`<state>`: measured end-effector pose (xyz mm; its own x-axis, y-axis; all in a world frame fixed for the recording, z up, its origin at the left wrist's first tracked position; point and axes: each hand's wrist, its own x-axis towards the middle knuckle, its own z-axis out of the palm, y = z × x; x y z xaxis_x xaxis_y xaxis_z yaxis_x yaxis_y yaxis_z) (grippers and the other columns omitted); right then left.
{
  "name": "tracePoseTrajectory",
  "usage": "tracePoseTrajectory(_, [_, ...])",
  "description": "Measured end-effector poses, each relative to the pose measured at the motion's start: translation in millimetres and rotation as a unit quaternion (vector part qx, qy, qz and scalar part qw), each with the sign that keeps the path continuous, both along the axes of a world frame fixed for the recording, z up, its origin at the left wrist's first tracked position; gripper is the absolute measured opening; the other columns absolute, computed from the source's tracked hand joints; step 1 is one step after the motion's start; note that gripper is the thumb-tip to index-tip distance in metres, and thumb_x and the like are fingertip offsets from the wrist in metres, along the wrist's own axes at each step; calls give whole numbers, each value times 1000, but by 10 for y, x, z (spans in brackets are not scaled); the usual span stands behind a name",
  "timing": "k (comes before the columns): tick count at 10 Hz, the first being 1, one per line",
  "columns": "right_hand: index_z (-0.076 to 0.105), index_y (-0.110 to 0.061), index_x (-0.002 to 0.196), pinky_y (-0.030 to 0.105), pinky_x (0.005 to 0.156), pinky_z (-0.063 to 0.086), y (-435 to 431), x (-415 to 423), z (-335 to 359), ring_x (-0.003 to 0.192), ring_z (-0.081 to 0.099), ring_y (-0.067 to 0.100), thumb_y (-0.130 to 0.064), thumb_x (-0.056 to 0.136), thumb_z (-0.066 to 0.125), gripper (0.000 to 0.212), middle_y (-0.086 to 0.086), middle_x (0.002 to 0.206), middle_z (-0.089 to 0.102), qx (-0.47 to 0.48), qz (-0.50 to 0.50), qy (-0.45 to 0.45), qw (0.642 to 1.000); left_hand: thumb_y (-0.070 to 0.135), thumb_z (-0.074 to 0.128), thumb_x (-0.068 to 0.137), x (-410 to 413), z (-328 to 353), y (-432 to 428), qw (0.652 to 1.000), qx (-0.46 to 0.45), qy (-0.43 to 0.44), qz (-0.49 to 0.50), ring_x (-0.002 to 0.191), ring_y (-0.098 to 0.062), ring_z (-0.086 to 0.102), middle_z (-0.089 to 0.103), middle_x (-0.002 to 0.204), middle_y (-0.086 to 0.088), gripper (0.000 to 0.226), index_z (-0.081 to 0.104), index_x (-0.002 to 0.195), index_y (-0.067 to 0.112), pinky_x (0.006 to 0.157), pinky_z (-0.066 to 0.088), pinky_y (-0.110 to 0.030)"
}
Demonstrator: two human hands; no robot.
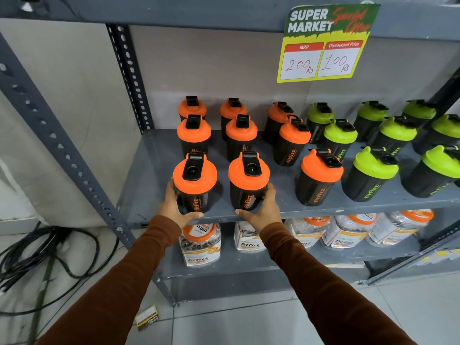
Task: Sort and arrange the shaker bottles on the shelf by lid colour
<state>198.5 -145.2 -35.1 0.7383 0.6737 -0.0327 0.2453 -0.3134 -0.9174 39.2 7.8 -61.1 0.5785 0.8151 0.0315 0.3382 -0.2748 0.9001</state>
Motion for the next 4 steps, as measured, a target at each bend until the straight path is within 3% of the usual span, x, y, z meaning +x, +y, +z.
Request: tracePoseTrajectory(4, [21, -11, 137, 41, 112, 31, -102, 3, -48, 131, 38, 25, -11, 59, 85, 101, 11, 142, 39, 1, 17, -13, 1000, 9, 84, 55, -128, -24, -207, 999, -3, 23, 38, 133, -28, 32, 32, 147, -9, 120, 4, 143, 20, 109, 29, -52])
